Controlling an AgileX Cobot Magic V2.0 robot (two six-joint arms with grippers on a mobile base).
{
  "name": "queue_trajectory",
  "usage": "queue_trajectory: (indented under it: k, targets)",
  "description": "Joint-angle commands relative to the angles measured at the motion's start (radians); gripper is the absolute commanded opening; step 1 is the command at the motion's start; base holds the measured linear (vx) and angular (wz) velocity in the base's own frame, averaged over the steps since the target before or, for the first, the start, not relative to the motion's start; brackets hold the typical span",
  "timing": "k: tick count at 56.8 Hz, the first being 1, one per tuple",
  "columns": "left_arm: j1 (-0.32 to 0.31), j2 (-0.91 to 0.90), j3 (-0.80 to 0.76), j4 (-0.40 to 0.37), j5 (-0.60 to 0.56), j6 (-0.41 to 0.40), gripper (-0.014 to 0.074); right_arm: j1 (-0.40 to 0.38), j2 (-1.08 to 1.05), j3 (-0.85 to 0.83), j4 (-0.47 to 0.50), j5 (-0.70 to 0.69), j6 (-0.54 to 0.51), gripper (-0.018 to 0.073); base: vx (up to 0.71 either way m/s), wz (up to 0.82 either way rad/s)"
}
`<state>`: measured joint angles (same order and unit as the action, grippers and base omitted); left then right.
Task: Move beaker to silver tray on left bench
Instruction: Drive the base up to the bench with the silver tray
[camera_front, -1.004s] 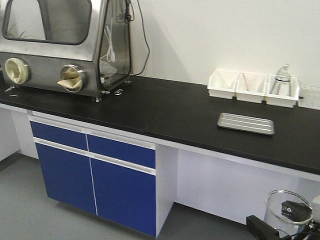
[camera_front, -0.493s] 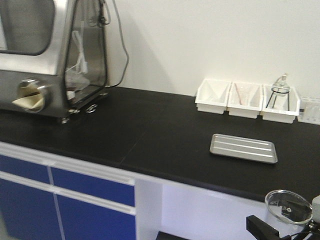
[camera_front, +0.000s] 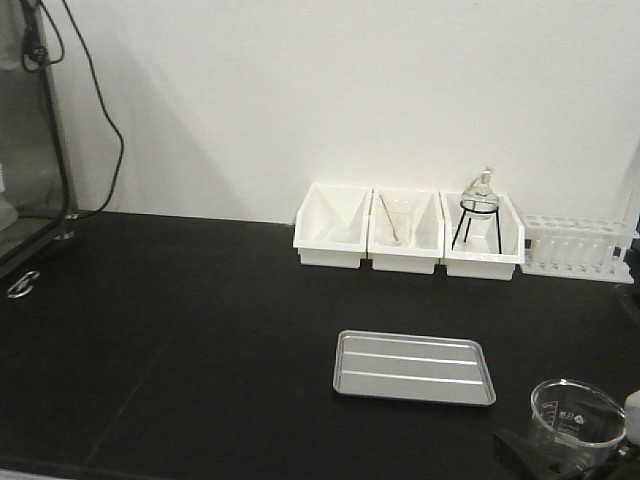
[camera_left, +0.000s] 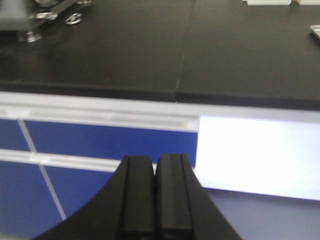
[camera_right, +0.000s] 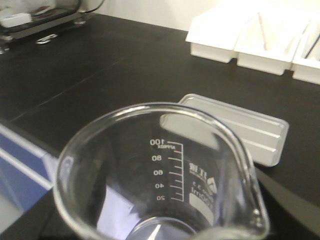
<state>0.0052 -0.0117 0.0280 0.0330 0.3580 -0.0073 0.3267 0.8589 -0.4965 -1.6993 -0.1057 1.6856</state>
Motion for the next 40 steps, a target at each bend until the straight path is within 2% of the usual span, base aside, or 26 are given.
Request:
queue_trajectory:
  k: [1,40]
  targets:
    - [-0.006,-0.016,0.028,-0.002,-0.078,-0.003,0.0001,-0.004,-0.009,-0.031,-0.001,0.018,-0.003,-0.0006,0.44,-0.28]
    - [-0.006,-0.016,0.028,-0.002,-0.078,-0.003,0.0001,-0.004,-0.009,-0.031,-0.001,0.02,-0.003,-0.0006,0.37,-0.19]
